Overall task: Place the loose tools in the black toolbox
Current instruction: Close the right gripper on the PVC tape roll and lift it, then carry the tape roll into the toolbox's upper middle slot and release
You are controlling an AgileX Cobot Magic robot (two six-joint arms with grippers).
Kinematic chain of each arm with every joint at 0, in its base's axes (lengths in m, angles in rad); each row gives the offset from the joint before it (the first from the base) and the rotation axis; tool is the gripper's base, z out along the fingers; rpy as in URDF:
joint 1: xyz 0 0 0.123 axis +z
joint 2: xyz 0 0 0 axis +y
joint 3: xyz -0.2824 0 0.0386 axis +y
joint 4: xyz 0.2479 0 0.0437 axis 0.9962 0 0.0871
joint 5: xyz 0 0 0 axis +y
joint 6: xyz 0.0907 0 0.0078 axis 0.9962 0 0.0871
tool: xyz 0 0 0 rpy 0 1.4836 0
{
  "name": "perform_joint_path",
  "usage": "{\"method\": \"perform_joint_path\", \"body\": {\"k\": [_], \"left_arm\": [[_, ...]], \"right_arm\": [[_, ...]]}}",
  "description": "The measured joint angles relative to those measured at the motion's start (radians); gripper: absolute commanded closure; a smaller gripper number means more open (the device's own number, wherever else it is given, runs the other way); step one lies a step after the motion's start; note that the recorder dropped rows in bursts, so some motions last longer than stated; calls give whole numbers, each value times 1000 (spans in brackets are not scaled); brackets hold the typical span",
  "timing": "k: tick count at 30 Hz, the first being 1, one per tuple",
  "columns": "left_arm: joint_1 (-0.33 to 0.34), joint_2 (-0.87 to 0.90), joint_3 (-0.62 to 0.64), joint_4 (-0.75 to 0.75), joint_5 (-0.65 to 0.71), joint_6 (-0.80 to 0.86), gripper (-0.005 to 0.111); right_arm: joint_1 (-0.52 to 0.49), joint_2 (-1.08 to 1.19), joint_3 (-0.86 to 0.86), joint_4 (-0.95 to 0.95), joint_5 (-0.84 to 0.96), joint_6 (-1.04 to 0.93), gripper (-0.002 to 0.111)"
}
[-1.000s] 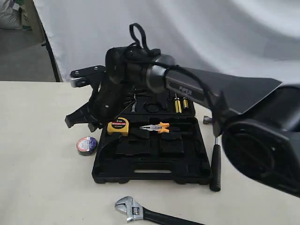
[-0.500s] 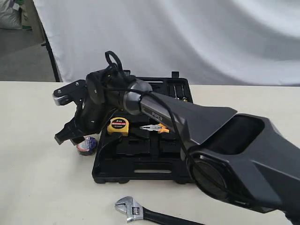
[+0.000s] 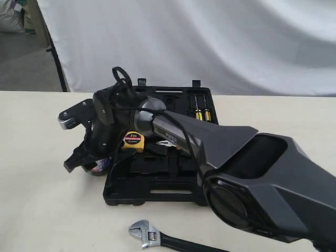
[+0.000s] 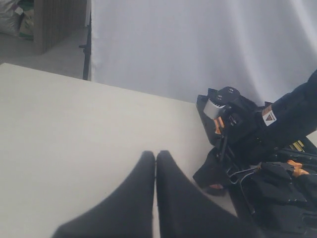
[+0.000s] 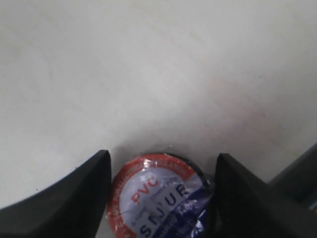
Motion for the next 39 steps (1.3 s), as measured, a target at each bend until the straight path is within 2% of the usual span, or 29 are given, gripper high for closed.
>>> {"method": "perform_joint_path", "body": {"k": [10,12,14,19,20,24,31,39], "left_arm": [[0,0,0,0,0,0,106],[0,0,0,0,0,0,106],[0,0,0,0,0,0,106],[0,0,0,0,0,0,106],[0,0,0,0,0,0,106],[0,0,0,0,0,0,106],[0,0,0,0,0,0,106],[0,0,0,0,0,0,106]], "right_arm": [[23,4,0,-1,62,-2,50],[23,4,-2,-1,77,-2,53],[23,4,-4,-1,95,-7,63],[23,4,-6,30,113,-10,106],[23,4,-12,50,119,-11,108],[25,-2,-90,137,152,-11,109],[-12,-125,-288,121,279,-11,109],[-133,-219,-223,114,286,-7,109]]}}
